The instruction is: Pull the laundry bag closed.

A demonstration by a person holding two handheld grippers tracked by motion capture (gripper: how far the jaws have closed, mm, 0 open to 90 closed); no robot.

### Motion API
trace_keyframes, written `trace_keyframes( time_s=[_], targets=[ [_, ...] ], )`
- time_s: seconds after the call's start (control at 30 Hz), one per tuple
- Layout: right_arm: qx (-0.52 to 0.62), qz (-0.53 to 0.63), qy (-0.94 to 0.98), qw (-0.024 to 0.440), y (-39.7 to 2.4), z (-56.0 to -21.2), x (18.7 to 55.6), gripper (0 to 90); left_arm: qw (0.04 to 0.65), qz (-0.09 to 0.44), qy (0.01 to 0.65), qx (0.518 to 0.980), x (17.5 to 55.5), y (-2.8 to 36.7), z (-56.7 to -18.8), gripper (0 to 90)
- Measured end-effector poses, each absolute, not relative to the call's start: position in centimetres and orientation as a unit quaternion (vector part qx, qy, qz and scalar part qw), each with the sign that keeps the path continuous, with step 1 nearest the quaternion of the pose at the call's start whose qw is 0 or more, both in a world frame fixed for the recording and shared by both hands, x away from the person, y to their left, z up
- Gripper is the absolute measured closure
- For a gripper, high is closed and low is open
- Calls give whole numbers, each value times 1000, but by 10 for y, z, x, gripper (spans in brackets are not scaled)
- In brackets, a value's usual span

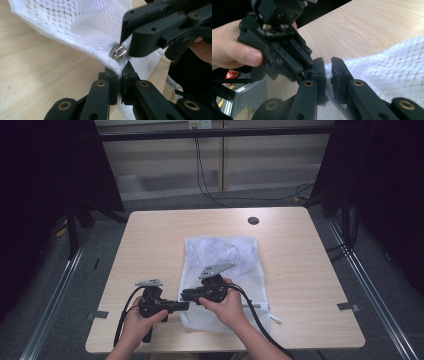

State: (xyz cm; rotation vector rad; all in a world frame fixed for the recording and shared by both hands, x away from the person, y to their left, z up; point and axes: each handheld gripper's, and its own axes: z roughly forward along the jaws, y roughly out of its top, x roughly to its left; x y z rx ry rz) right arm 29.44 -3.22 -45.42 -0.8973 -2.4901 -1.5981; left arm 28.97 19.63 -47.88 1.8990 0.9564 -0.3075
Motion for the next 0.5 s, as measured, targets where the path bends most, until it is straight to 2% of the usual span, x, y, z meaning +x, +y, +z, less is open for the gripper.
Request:
trace_keyframes(
  time_s=[0.5],
  targets=[
    [-295,-518,-803,28,-42,-457,291,825,474,-134,401,773,290,198,-477,870]
  ],
)
